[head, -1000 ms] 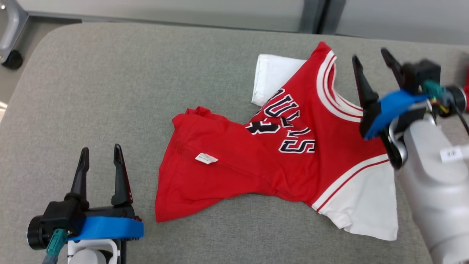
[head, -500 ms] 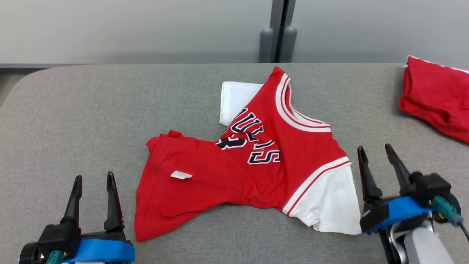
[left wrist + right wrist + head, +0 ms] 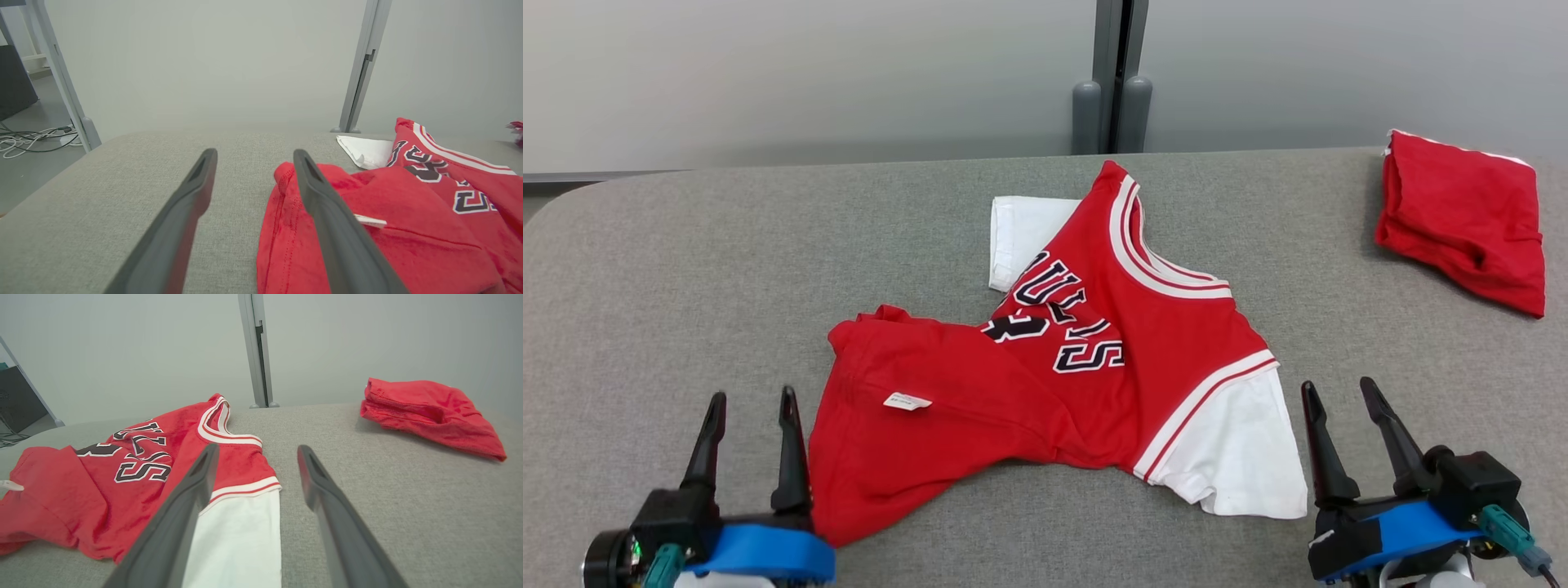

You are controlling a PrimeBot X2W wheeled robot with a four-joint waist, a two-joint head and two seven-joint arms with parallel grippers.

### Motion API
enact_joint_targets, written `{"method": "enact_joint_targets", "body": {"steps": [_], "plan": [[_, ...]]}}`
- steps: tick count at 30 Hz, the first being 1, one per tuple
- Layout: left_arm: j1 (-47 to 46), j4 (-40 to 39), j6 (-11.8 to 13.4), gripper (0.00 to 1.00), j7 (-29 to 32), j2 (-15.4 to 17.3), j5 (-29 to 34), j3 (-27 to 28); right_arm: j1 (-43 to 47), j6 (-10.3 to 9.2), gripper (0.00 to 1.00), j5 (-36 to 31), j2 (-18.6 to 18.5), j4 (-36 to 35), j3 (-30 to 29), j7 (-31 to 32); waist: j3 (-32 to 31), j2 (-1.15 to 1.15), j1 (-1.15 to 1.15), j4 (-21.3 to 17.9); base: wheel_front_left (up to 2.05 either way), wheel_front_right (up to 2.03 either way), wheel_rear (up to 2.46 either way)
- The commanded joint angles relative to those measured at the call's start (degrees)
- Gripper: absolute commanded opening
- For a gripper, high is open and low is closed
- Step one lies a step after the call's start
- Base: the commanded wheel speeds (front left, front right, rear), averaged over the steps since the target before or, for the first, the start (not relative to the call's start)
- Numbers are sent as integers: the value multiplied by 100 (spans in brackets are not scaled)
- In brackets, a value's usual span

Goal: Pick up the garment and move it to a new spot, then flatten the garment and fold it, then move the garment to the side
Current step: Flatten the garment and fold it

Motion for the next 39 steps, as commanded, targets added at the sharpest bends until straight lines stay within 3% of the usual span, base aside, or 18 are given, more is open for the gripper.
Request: {"method": "enact_joint_targets", "body": {"steps": [1, 10, 19, 28, 29, 30, 39], "plan": [[-176, 26, -27, 100, -15, -1, 50, -20, -46, 1, 100, 37, -6, -41, 0, -18, 6, 1, 0, -4, 0, 0, 0], [-961, 950, -118, 100, -15, 359, 159, -438, -258, 1, 100, 57, -8, -21, 84, -18, 147, 1, 0, -161, 0, 0, 0], [-1510, 2256, -118, 100, -15, 721, -151, -1089, -334, 1, 100, 141, -7, 39, 139, -18, 379, 1, 0, -370, 0, 0, 0], [-1794, 2744, -118, 100, -15, 799, -445, -1373, -400, 1, 100, 151, -8, 31, 124, -18, 496, 1, 0, -463, 0, 0, 0], [-1791, 2735, -119, 24, -15, 796, -455, -1373, -392, 1, 100, 155, -8, 32, 115, -18, 490, 1, 0, -459, 0, 0, 0], [-1782, 2698, -119, 0, -15, 795, -463, -1368, -378, 1, 100, 154, -8, 35, 106, -18, 479, 1, 0, -451, 0, 0, 0], [-1258, 1945, -117, 0, -15, 616, -389, -1174, -188, 1, 100, 158, -8, 93, 19, -18, 270, 1, 0, -224, 0, 0, 0]]}}
